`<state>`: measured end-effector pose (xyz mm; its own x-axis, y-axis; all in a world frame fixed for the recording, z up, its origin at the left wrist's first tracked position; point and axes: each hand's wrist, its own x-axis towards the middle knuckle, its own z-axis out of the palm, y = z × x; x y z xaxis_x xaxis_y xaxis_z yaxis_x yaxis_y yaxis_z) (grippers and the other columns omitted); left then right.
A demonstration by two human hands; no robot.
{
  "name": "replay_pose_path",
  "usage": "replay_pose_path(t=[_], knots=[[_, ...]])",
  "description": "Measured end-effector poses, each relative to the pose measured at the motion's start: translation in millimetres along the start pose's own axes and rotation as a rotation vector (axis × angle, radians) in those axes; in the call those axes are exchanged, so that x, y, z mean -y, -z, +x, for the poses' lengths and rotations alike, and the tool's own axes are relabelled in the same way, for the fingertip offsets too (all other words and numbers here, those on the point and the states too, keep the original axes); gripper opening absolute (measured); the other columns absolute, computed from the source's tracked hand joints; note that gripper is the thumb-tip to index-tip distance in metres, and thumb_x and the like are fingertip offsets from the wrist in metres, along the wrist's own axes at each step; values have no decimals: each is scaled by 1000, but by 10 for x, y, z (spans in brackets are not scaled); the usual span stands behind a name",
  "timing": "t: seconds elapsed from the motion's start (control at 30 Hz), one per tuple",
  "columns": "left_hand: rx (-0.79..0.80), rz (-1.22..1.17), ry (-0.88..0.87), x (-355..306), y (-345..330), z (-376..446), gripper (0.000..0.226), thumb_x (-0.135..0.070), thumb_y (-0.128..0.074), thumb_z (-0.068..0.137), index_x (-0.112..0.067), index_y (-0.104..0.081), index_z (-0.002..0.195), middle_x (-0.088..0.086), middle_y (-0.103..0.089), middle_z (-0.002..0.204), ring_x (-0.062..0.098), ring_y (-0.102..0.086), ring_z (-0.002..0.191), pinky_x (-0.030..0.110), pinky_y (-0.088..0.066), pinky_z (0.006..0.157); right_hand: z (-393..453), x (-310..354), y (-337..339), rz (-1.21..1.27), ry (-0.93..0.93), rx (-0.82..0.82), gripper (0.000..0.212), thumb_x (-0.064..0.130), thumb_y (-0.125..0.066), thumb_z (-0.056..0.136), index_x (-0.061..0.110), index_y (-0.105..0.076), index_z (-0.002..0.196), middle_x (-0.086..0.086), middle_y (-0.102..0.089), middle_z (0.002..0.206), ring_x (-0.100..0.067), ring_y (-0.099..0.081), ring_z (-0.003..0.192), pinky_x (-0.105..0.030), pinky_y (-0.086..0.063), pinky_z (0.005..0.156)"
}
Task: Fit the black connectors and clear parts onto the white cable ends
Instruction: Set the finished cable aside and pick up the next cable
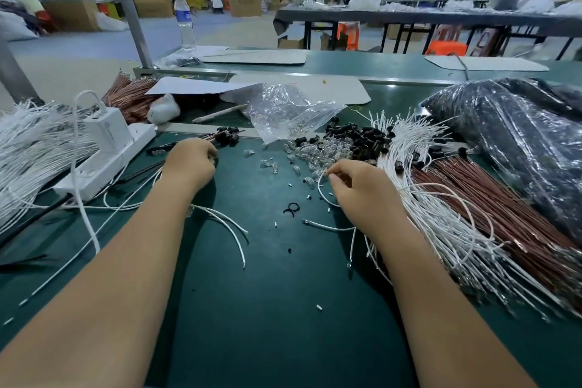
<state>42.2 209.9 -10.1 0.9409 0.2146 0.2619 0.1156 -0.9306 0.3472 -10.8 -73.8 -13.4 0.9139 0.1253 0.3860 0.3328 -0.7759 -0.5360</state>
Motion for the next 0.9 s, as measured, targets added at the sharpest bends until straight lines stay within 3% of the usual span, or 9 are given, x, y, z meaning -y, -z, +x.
replay_pose_path(t=[0.17, 0.37, 0.5, 0.6, 0.7, 0.77, 0.83, 0.9], knots=[[-111, -385, -94, -493, 40, -149, 20, -6, -61, 86, -10, -74, 101, 9, -73, 96, 25, -66, 90, 29, -49, 84, 52, -27, 36, -96, -81, -32, 19, 20, -49, 95, 18, -67, 97, 2, -64, 88, -14, -56, 74, -22, -36, 53], [185, -1438, 123, -1381, -171, -474, 20, -1, -63, 88, -19, -71, 87, 6, -68, 86, 10, -66, 67, 17, -54, 63, 98, -58, 274, -7, -196, -143, 17, 17, -52, 94, 18, -68, 94, 2, -64, 86, -11, -58, 70, -22, -37, 52], [261, -1819, 276, -1620, -366, -617, 19, 6, -58, 88, -11, -66, 94, 6, -63, 83, 16, -62, 73, 22, -58, 64, 173, -95, 537, 24, -235, -229, 17, 14, -53, 92, 18, -68, 88, 5, -62, 77, -5, -53, 68, -18, -36, 54], [306, -2009, 321, -1595, -406, -618, 16, 8, -56, 88, -3, -64, 95, 9, -64, 85, 19, -63, 81, 22, -58, 68, 209, -130, 619, 46, -257, -229, 17, 12, -52, 92, 17, -67, 85, 11, -58, 72, -1, -51, 69, -16, -35, 55], [310, -2076, 239, -1500, -361, -570, 19, 12, -56, 85, -1, -66, 94, 9, -68, 86, 20, -66, 83, 22, -58, 74, 260, -149, 504, -4, -323, -136, 18, 9, -50, 89, 2, -66, 84, -5, -66, 77, -20, -58, 69, -29, -44, 57], [304, -2087, 165, -1468, -353, -574, 24, 14, -55, 82, -2, -66, 96, 9, -70, 86, 19, -67, 84, 24, -58, 79, 288, -145, 388, -146, -389, -36, 17, 9, -51, 87, 4, -65, 80, -10, -65, 76, -24, -57, 64, -28, -44, 53], [300, -2072, 114, -1456, -371, -590, 30, 14, -54, 83, -6, -67, 100, 7, -71, 89, 18, -67, 86, 26, -57, 83, 284, -165, 304, -275, -445, -61, 25, 9, -54, 88, 11, -48, 65, -8, -58, 79, -20, -48, 55, -24, -31, 44], [312, -2052, 50, -1457, -396, -588, 33, 12, -55, 85, -11, -66, 105, 5, -72, 96, 20, -67, 89, 28, -57, 84, 262, -204, 278, -338, -479, -111, 33, 4, -53, 87, 15, -36, 61, -15, -55, 99, -16, -40, 52, -23, -23, 43]])
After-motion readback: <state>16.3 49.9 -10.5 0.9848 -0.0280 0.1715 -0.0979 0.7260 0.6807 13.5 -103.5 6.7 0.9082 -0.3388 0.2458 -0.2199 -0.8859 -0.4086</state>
